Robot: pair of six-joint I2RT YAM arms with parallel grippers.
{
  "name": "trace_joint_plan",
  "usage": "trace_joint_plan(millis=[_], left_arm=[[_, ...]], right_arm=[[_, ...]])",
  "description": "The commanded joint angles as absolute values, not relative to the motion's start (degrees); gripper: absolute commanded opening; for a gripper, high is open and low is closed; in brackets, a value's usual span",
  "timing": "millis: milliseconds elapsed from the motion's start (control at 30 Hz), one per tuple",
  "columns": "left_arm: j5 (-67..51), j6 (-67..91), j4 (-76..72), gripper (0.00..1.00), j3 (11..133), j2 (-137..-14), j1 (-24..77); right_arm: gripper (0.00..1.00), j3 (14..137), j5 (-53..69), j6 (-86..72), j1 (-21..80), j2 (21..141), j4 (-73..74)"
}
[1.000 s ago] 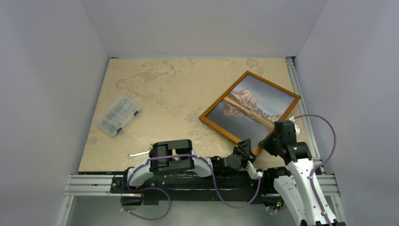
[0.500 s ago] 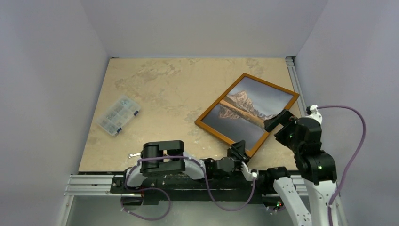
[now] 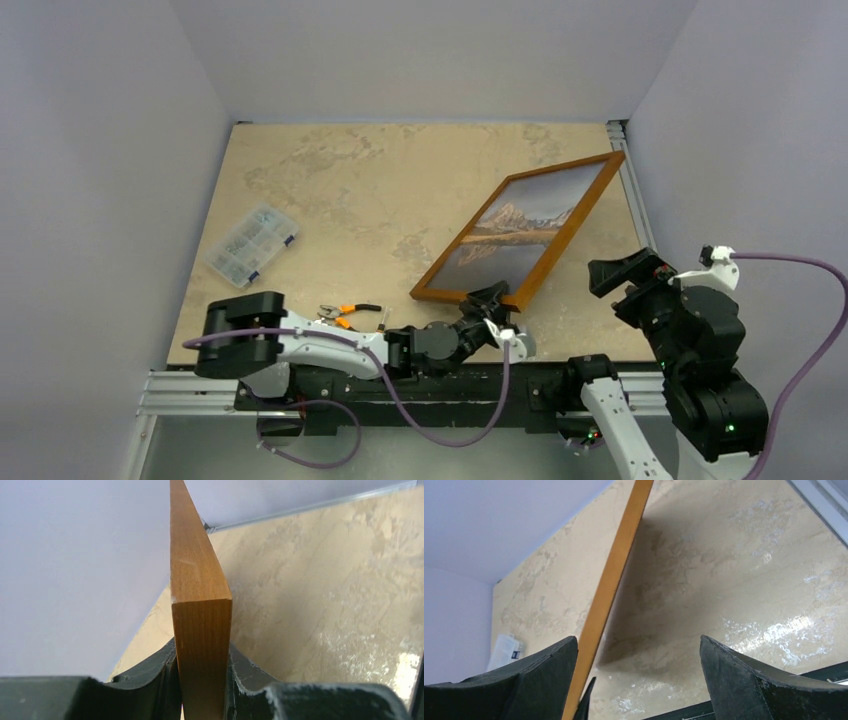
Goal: Take the photo out of the frame
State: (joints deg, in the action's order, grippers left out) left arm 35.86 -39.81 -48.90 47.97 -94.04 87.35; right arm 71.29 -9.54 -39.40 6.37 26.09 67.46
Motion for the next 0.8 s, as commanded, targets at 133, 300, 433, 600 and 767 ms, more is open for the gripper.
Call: trace_joint_plan(millis=[133, 300, 433, 600, 767], left_arm=[[31.56, -22.06, -42.85, 0.0, 47.27, -78.03, 87.59], [29.1, -12.99, -38.56, 0.0, 45.64, -70.71, 86.14], [25.0, -2.69, -35.06, 0.0, 43.56, -64.7, 81.78], [15.57, 14.22, -30.55, 0.0, 41.43, -59.22, 72.83], [10.43, 24.86, -29.28, 0.0, 39.95, -56.85, 66.92]], right_arm=[[0.89, 76.69, -11.73, -38.33, 6.5, 24.82, 69.81], [0.88, 76.83, -11.68, -38.55, 6.5, 24.21, 70.33], [0.88, 76.86, -11.13, -38.76, 6.5, 23.67, 70.46], [0.88, 76.88, -10.88, -38.91, 6.5, 23.85, 70.99], [0.88, 76.31, -10.21, -39.28, 6.48, 23.69, 70.41]])
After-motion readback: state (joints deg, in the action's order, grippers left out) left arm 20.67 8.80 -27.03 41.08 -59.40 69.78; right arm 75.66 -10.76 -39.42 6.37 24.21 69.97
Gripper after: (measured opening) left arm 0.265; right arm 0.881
